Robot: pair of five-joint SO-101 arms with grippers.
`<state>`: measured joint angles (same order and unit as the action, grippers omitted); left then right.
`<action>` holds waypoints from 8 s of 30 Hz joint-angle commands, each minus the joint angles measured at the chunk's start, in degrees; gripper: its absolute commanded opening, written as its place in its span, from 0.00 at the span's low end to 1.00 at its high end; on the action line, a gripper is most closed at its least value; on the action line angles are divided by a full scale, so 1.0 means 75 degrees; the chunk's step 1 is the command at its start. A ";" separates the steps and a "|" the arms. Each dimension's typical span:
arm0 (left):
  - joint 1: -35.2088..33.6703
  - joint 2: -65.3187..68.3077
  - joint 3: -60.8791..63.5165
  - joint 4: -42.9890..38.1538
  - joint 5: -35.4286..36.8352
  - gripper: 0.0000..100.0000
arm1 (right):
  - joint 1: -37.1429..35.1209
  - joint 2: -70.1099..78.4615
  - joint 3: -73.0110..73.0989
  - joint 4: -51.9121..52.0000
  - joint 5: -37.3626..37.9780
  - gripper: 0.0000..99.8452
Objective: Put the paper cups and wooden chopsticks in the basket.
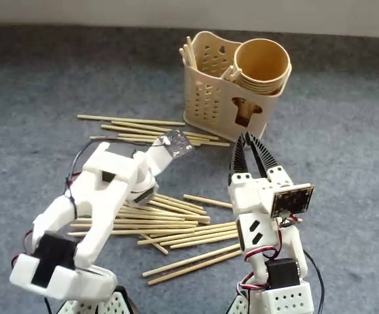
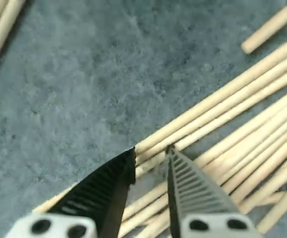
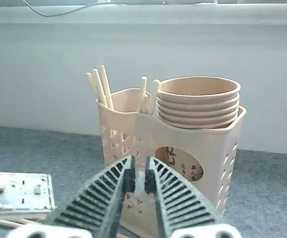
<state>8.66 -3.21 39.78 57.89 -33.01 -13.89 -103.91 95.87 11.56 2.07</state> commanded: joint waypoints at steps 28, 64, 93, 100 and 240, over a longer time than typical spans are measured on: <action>-0.0182 0.0862 -0.1424 0.0012 -0.0047 0.12 | 0.0088 -0.0100 0.0674 -0.0029 0.0059 0.05; 0.0064 0.0252 -0.1495 0.1313 -0.0035 0.14 | 0.0088 -0.0100 0.0674 -0.0029 0.0070 0.05; -0.0006 0.2714 -0.3241 0.1547 0.0000 0.08 | 0.0088 -0.0100 0.0674 -0.0029 0.0070 0.05; -0.0018 0.2444 -0.2901 0.1489 0.0000 0.08 | 0.0088 -0.0100 0.0674 -0.0029 0.0070 0.05; 0.0158 -0.3311 -0.3100 0.1922 0.2825 0.00 | 0.0076 -0.0100 0.0674 -0.0029 0.0070 0.05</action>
<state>9.10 -25.80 22.90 75.82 -17.98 -13.89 -104.00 95.87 11.56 2.07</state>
